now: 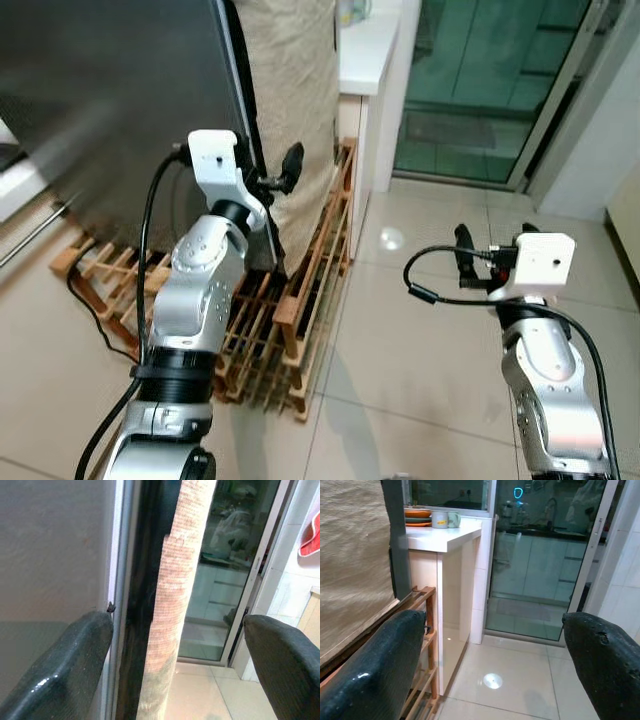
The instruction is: Restocking fridge
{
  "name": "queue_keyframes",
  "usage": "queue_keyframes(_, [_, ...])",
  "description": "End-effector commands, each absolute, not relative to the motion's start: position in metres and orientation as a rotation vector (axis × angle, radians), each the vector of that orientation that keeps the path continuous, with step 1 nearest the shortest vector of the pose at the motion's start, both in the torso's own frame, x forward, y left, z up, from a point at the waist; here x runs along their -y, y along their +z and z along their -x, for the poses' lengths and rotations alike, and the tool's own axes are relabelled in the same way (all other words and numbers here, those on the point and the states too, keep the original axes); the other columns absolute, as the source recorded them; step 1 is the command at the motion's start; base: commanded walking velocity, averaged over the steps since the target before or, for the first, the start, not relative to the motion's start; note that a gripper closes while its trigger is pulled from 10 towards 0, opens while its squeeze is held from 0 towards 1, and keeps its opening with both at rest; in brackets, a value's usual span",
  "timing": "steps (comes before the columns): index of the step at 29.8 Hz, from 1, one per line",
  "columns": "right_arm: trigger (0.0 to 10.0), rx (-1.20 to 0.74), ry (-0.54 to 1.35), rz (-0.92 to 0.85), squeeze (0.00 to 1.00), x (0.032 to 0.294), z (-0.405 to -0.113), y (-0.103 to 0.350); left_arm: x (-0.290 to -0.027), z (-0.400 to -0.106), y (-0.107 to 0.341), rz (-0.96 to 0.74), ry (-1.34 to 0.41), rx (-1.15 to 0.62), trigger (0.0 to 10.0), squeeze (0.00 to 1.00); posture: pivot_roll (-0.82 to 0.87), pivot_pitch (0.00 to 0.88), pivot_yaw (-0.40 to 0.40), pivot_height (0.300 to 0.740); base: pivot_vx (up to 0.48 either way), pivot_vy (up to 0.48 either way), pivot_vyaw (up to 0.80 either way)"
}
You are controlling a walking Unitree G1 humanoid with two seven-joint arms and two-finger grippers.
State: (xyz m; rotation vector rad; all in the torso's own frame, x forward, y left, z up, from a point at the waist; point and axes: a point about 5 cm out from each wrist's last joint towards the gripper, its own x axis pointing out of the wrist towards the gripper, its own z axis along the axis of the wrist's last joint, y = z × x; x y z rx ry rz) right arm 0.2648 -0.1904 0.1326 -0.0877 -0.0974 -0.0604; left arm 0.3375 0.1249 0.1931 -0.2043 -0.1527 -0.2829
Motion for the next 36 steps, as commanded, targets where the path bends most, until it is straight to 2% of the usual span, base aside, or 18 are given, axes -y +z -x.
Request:
queue_keyframes(1, [10.0, 0.083, -0.055, 0.09, 0.0, 0.189, -0.264, 0.13, -0.125, -0.335, 0.188, 0.216, -0.28, 0.12, 10.0, 0.0, -0.09, 0.0, 0.056, 0.74, 0.0, 0.0, 0.0])
queue_keyframes(3, [10.0, 0.082, -0.052, 0.09, 0.0, 0.189, -0.264, 0.13, -0.123, -0.335, 0.185, 0.217, -0.287, 0.1, 10.0, 0.0, -0.09, 0.0, 0.055, 0.74, 0.0, 0.0, 0.0])
queue_keyframes(8, [10.0, 0.083, -0.046, 0.088, 0.0, 0.187, -0.268, 0.132, -0.112, -0.356, 0.178, 0.196, -0.302, 0.019, 10.0, 0.0, -0.1, 0.0, 0.044, 0.74, 0.0, 0.0, 0.0])
queue_keyframes(18, [10.0, 0.1, -0.076, 0.095, 0.0, 0.194, -0.269, 0.136, -0.106, -0.372, 0.191, 0.258, -0.247, 0.053, 10.0, 0.0, -0.12, 0.0, 0.061, 0.74, 0.0, 0.0, 0.0])
queue_keyframes(20, [10.0, 0.1, -0.079, 0.093, 0.0, 0.193, -0.27, 0.136, -0.089, -0.372, 0.196, 0.3, -0.35, 0.087, 10.0, 0.0, -0.12, 0.0, 0.06, 0.74, 0.0, 0.0, 0.0])
queue_keyframes(21, [10.0, 0.1, -0.079, 0.093, 0.0, 0.193, -0.27, 0.136, -0.089, -0.372, 0.196, 0.3, -0.35, 0.087, 10.0, 0.0, -0.12, 0.0, 0.06, 0.74, 0.0, 0.0, 0.0])
queue_keyframes(22, [10.0, 0.1, -0.079, 0.092, 0.0, 0.193, -0.27, 0.136, -0.083, -0.372, 0.198, 0.311, -0.392, 0.104, 10.0, 0.0, -0.12, 0.0, 0.06, 0.74, 0.0, 0.0, 0.0])
queue_keyframes(23, [10.0, 0.098, -0.078, 0.09, 0.0, 0.193, -0.271, 0.136, -0.067, -0.368, 0.202, 0.334, -0.53, 0.121, 10.0, 0.0, -0.12, 0.0, 0.056, 0.74, 0.0, 0.0, 0.0])
queue_keyframes(24, [10.0, 0.098, -0.078, 0.09, 0.0, 0.193, -0.271, 0.136, -0.067, -0.368, 0.202, 0.334, -0.53, 0.121, 10.0, 0.0, -0.12, 0.0, 0.056, 0.74, 0.0, 0.0, 0.0])
queue_keyframes(27, [10.0, 0.095, -0.073, 0.077, 0.0, 0.191, -0.275, 0.135, -0.012, -0.339, 0.212, 0.391, -1.012, 0.157, 10.0, 0.0, -0.12, 0.0, 0.054, 0.74, 0.0, 0.0, 0.0])
queue_keyframes(29, [10.0, 0.104, -0.071, 0.078, 0.0, 0.19, -0.278, 0.137, 0.011, -0.322, 0.221, 0.483, -1.208, 0.187, 10.0, 0.0, -0.13, 0.0, 0.064, 0.74, 0.0, 0.0, 0.0])
queue_keyframes(31, [10.0, 0.107, -0.073, 0.079, 0.0, 0.191, -0.279, 0.138, 0.015, -0.316, 0.225, 0.528, -1.254, 0.208, 10.0, 0.0, -0.13, 0.0, 0.073, 0.74, 0.0, 0.0, 0.0])
queue_keyframes(32, [10.0, 0.112, -0.082, 0.082, 0.0, 0.192, -0.279, 0.138, 0.023, -0.301, 0.232, 0.556, -1.36, 0.247, 10.0, 0.0, -0.13, 0.0, 0.073, 0.74, 0.0, 0.0, 0.0])
queue_keyframes(33, [10.0, 0.112, -0.082, 0.082, 0.0, 0.192, -0.279, 0.138, 0.023, -0.301, 0.232, 0.556, -1.36, 0.247, 10.0, 0.0, -0.13, 0.0, 0.073, 0.74, 0.0, 0.0, 0.0])
queue_keyframes(36, [10.0, 0.112, -0.098, 0.078, 0.0, 0.195, -0.278, 0.138, 0.029, -0.281, 0.234, 0.541, -1.511, 0.269, 10.0, 0.0, -0.13, 0.0, 0.072, 0.74, 0.0, 0.0, 0.0])
